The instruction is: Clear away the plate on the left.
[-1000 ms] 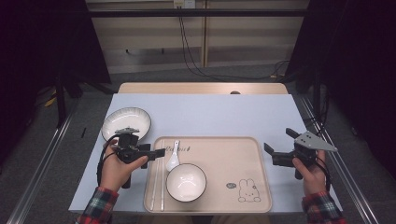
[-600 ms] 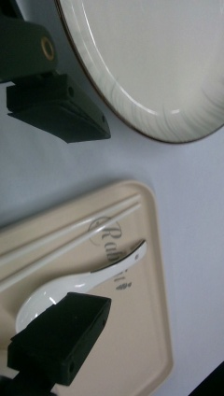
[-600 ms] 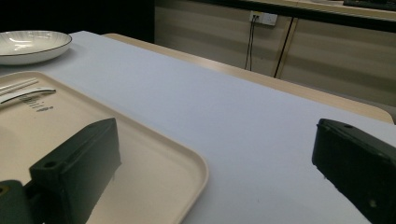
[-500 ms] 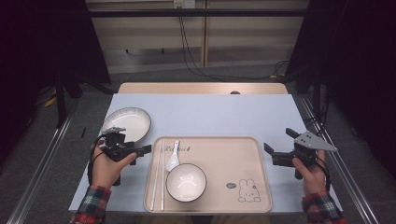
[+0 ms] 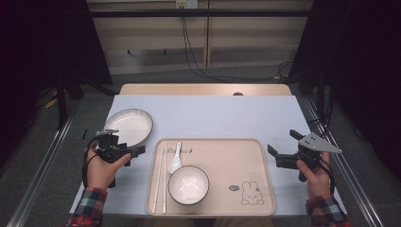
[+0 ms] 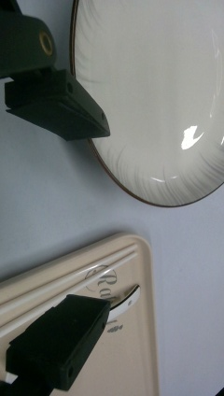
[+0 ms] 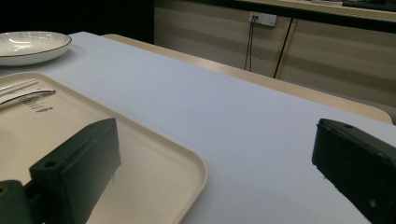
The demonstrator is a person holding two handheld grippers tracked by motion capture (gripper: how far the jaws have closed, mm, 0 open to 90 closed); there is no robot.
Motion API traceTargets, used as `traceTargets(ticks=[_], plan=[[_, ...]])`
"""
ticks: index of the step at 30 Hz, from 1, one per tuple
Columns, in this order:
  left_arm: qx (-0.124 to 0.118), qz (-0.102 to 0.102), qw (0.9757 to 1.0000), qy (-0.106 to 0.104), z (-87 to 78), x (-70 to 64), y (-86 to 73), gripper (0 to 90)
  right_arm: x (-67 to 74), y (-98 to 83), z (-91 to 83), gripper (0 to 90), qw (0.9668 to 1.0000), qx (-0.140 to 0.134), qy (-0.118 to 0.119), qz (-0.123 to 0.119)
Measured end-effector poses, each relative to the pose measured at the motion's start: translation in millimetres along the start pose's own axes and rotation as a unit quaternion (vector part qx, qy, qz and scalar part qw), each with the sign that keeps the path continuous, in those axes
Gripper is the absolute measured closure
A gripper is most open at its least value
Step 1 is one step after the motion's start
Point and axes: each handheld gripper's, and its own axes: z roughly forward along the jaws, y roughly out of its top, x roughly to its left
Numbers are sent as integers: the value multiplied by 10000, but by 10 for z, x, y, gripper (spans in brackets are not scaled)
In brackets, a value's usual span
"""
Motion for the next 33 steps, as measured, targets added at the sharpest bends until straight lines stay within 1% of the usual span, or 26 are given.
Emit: traceTargets(ticks=[1,2,3,7,10,12,13,14,15,20,21,23,24,27,28,29,31,33], plan=[[-24,-58,10000,34,-2,8,-5,142,-1,1,0,6,10000,-5,-2,-13],[2,-41,10000,38,-8,23,-7,142,-1,1,-1,6,10000,-6,-2,-17],[-42,-100,9999,64,-7,33,-12,142,0,1,-2,6,10000,0,-9,-9],[-19,-141,9998,154,-29,93,-29,141,-5,2,-4,6,10000,-3,-16,-23],[-101,-213,9996,179,-39,137,-41,140,-3,2,-5,6,10000,-4,-17,-5],[-101,-210,9995,220,-48,159,-49,136,-1,2,-5,6,10000,7,-5,18],[-148,-273,9993,227,-48,166,-51,135,-2,2,-4,6,10000,6,-19,4],[-101,-243,9993,259,-58,186,-52,135,-2,1,-1,6,10000,-10,-18,-8],[-129,-298,9991,263,-60,196,-56,135,-2,2,-1,6,10000,-15,-17,-11],[-148,-366,9986,355,-89,257,-64,135,-2,3,-6,6,10000,-4,-24,0],[-183,-408,9983,365,-89,261,-66,135,-3,3,-6,6,10000,-5,-24,-1],[-149,-396,9983,413,-104,285,-67,135,-3,2,-4,6,10000,-3,-19,0],[-163,-418,9982,389,-108,299,-66,135,-2,2,-4,6,10000,-3,-19,-1],[-176,-491,9974,491,-112,342,-61,135,1,2,-2,6,10000,-6,-17,-5],[-179,-494,9974,485,-112,354,-60,135,1,2,-1,6,10000,-11,-10,-16],[-191,-551,9971,489,-109,367,-60,135,1,2,0,6,10000,-9,-2,-15],[-182,-546,9969,533,-110,388,-56,135,-1,1,-1,6,10000,-11,-16,-16],[-206,-608,9965,536,-102,409,-51,135,-1,1,-1,6,10000,-4,-9,6]])
